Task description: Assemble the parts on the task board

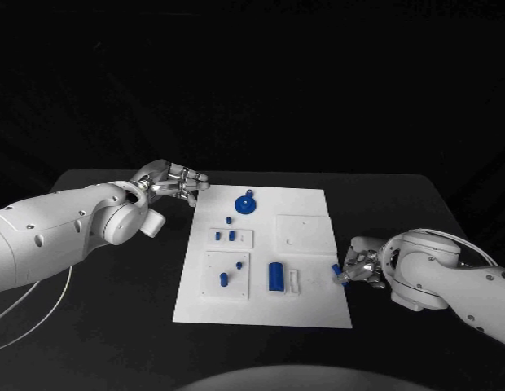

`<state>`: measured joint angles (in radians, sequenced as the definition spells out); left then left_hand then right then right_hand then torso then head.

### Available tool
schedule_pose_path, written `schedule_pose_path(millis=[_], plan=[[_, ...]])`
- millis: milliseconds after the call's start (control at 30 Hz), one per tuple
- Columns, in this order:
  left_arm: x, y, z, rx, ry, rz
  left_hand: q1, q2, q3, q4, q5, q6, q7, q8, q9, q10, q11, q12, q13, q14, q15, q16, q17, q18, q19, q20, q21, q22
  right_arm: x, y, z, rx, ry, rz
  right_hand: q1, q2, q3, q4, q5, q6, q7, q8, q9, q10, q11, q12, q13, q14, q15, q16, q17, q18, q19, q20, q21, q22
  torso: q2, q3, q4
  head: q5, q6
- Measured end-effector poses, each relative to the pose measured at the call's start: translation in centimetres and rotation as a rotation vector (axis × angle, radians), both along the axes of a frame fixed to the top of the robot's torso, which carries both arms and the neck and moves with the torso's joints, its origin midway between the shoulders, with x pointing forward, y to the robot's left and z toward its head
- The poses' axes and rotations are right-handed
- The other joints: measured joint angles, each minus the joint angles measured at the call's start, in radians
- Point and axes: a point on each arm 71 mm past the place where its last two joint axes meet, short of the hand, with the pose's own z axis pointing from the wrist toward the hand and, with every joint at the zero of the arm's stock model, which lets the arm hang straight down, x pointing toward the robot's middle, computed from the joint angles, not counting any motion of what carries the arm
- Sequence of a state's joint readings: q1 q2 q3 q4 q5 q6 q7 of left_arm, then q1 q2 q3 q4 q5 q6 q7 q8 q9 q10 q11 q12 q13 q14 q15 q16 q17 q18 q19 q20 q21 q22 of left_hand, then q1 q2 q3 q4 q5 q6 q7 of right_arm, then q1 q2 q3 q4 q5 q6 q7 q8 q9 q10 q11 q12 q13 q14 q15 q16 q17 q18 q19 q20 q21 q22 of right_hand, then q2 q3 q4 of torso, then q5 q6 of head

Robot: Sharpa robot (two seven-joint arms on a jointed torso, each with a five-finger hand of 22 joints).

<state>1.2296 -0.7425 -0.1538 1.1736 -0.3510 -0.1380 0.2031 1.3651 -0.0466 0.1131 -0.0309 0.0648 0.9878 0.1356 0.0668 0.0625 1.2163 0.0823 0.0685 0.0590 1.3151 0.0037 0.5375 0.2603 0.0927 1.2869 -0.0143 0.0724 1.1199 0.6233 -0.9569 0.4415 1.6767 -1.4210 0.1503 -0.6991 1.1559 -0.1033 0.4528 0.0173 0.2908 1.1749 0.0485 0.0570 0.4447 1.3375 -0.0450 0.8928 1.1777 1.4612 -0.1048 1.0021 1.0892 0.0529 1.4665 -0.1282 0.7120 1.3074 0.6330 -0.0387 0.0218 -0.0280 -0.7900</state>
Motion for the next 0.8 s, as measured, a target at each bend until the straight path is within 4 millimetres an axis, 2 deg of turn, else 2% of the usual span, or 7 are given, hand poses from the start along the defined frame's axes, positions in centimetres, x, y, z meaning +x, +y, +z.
schedule_pose_path(millis=[67, 133, 167, 233, 300, 500, 800], plan=[[0.0, 0.0, 0.0, 0.001, 0.001, 0.001, 0.000, 0.000, 0.000, 0.000, 0.000, 0.000, 0.000, 0.000, 0.000, 0.000, 0.000, 0.000, 0.000, 0.000, 0.000, 0.000, 0.000, 0.000, 0.000, 0.000, 0.000, 0.000, 0.0, -0.1, 0.0, 0.004, -0.005, -0.007, -0.029, 0.009, 0.007, 0.007, 0.004, 0.008, 0.008, 0.000, -0.026, 0.000, 0.000, 0.006, -0.002, 0.000, 0.000, 0.000, -0.003, 0.000, 0.000, 0.000, 0.007, 0.000, 0.000, 0.0003, -0.0001, 0.001, 0.000], [0.0, 0.1, 0.0, 0.001, 0.002, 0.002, 0.000, 0.000, 0.000, 0.000, 0.000, 0.000, 0.000, 0.000, 0.000, 0.000, 0.000, 0.000, 0.000, 0.000, 0.000, 0.000, 0.000, 0.000, 0.000, 0.000, 0.000, 0.000, 0.0, -0.2, 0.1, 0.009, -0.008, -0.014, -0.052, 0.016, 0.042, -0.033, 0.004, 0.020, 0.005, 0.003, -0.082, 0.000, 0.000, 0.009, -0.003, 0.000, 0.000, 0.000, -0.005, 0.000, 0.000, 0.000, 0.012, 0.000, 0.000, 0.0006, -0.0002, 0.001, 0.000], [0.0, 0.1, 0.0, 0.002, 0.003, 0.002, 0.000, 0.000, 0.000, 0.000, 0.000, 0.000, 0.000, 0.000, 0.000, 0.000, 0.000, 0.000, 0.000, 0.000, 0.000, 0.000, 0.000, 0.000, 0.000, 0.000, 0.000, 0.000, 0.0, -0.3, 0.1, 0.013, -0.010, -0.020, -0.056, 0.019, 0.039, -0.036, 0.004, 0.024, 0.003, 0.003, -0.112, 0.000, 0.000, 0.010, -0.004, 0.000, 0.001, 0.000, -0.007, 0.000, 0.000, 0.000, 0.016, 0.000, 0.000, 0.0005, -0.0004, 0.002, 0.001], [0.0, 0.2, 0.0, 0.003, 0.004, 0.003, 0.000, 0.000, 0.000, 0.000, 0.000, 0.000, 0.000, 0.000, 0.000, -0.002, 0.002, 0.000, 0.000, 0.000, 0.000, 0.000, 0.000, 0.000, 0.000, 0.000, 0.000, 0.000, -0.1, -0.4, 0.2, 0.021, -0.011, -0.028, -0.061, 0.024, 0.035, -0.040, 0.004, 0.030, 0.003, 0.003, -0.140, 0.000, 0.000, 0.010, -0.006, -0.002, 0.004, 0.000, -0.009, 0.000, 0.000, 0.000, 0.016, 0.000, 0.000, 0.0011, -0.0008, 0.003, 0.002], [0.0, 0.2, -0.1, 0.004, 0.006, 0.004, 0.000, 0.000, 0.000, 0.000, 0.000, 0.000, 0.000, 0.000, 0.000, -0.004, 0.004, 0.000, 0.000, 0.000, 0.000, 0.000, 0.000, 0.000, 0.000, 0.000, 0.000, 0.000, -0.1, -0.6, 0.3, 0.030, -0.012, -0.039, -0.062, 0.024, 0.065, -0.073, 0.004, 0.035, 0.004, 0.000, -0.153, -0.001, 0.002, 0.011, -0.006, -0.002, 0.005, 0.000, -0.010, 0.000, 0.000, 0.000, 0.017, 0.000, -0.001, 0.0012, -0.0009, 0.003, 0.002], [0.0, 0.3, -0.1, 0.006, 0.010, 0.005, 0.000, 0.000, 0.000, 0.000, 0.000, 0.000, 0.000, 0.000, 0.000, -0.009, 0.002, 0.000, 0.000, 0.000, 0.000, 0.000, 0.001, 0.000, 0.000, 0.000, 0.000, 0.000, 0.1, -1.2, 1.5, 0.066, -0.030, -0.072, -0.062, 0.024, 0.061, -0.077, 0.004, 0.039, 0.000, 0.004, -0.155, -0.001, 0.001, 0.016, -0.006, -0.002, 0.005, 0.000, -0.011, 0.000, 0.000, 0.000, 0.023, 0.000, -0.001, 0.0011, -0.0013, 0.005, 0.003], [0.0, 0.3, -0.1, 0.008, 0.014, 0.005, 0.000, 0.000, 0.000, 0.000, 0.000, 0.000, 0.000, 0.000, 0.000, -0.011, 0.004, 0.000, 0.000, 0.000, 0.000, 0.000, 0.001, 0.000, 0.000, 0.000, 0.000, -0.001, 0.0, 0.1, 2.8, 0.149, -0.024, -0.071, -0.067, 0.019, 0.071, -0.101, 0.003, 0.046, 0.000, 0.004, -0.173, 0.001, 0.000, 0.015, -0.006, -0.002, 0.005, 0.008, -0.011, 0.000, 0.000, 0.000, 0.032, 0.000, 0.000, 0.0005, 0.0005, 0.008, 0.004]])
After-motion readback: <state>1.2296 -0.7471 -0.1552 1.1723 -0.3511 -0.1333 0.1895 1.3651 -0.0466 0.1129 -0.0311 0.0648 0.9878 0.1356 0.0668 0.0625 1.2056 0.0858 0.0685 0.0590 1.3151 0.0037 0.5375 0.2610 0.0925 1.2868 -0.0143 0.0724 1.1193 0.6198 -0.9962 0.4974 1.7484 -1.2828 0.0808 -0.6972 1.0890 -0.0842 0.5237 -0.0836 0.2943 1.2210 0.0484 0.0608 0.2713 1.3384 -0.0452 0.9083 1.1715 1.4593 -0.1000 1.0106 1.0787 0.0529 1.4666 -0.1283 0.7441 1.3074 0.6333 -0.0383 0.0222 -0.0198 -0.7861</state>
